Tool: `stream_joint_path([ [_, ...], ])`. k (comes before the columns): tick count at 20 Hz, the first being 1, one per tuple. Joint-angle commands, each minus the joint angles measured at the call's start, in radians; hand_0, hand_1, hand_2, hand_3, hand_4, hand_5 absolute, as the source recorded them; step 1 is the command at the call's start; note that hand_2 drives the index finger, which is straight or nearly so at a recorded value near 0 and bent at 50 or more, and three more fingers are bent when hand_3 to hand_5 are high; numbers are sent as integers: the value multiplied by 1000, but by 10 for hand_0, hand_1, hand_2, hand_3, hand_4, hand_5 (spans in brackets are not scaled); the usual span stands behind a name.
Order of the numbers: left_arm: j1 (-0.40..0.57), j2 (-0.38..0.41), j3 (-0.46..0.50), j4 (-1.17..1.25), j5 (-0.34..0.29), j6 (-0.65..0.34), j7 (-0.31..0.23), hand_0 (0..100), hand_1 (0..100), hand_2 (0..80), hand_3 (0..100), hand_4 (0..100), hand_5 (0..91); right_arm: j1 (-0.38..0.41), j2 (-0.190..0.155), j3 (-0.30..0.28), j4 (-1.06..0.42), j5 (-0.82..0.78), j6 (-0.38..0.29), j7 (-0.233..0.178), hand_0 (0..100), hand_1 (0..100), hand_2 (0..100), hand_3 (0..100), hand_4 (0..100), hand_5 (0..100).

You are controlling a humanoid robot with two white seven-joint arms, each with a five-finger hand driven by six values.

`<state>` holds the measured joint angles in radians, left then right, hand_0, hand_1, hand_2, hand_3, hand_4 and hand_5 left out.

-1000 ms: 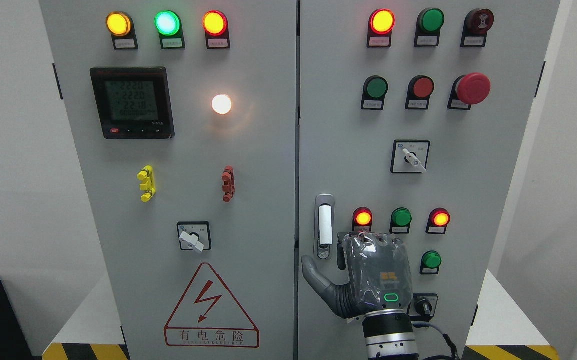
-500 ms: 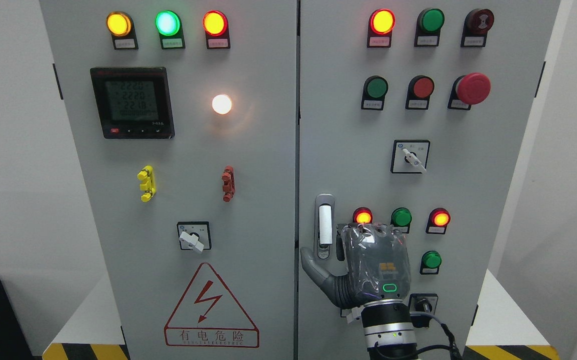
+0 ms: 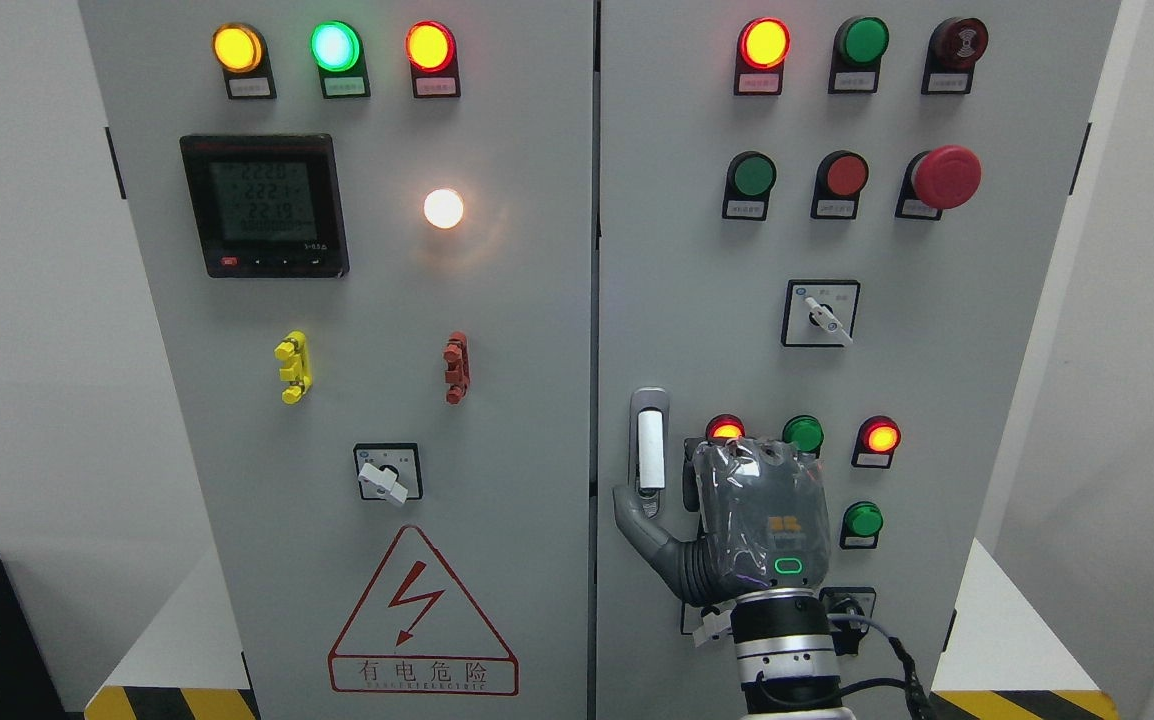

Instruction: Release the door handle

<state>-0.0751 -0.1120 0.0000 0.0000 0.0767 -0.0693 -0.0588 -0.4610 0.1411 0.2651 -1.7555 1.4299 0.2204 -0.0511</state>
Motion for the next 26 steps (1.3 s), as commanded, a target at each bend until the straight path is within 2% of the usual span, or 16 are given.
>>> stream_joint_path([
  [1, 0, 0, -21, -20, 0, 0, 0, 0, 0, 23, 86, 12, 0, -2, 0, -23, 8, 0, 0, 0, 217, 333, 867, 1000, 998, 917],
  [26, 0, 0, -21, -20, 0, 0, 0, 0, 0, 23, 87, 12, 0, -2, 0, -37, 1, -6, 14, -9, 316, 310, 866, 1000, 999, 917],
])
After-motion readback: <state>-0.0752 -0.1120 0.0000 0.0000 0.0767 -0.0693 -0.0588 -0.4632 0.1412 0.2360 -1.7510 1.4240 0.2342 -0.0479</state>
